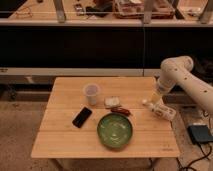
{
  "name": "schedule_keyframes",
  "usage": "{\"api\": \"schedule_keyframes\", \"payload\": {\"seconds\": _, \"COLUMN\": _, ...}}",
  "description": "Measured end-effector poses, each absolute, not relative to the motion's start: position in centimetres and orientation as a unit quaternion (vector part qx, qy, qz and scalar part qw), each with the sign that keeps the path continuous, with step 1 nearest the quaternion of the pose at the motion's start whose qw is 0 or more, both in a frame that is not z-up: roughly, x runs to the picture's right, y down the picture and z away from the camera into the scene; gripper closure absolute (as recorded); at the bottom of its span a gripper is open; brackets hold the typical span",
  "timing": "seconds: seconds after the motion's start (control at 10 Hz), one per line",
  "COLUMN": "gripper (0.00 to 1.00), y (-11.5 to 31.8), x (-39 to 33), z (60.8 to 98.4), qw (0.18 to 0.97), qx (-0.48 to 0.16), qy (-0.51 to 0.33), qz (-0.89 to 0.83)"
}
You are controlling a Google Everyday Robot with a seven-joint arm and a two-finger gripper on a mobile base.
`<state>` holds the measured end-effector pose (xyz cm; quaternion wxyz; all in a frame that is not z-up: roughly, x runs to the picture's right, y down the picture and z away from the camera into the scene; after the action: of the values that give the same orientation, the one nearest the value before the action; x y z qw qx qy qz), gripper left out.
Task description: Stand the bottle upright
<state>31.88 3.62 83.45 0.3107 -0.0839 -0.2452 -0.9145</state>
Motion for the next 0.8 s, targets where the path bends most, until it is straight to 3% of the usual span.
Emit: {"api": "schedule_keyframes", "payload": {"seconds": 0.8, "gripper": 0.33, "y": 3.3, "x": 36.7, "z": 82.9, "qw": 0.359, "qx": -0.059, "qy": -0.219, "qz": -0.905}}
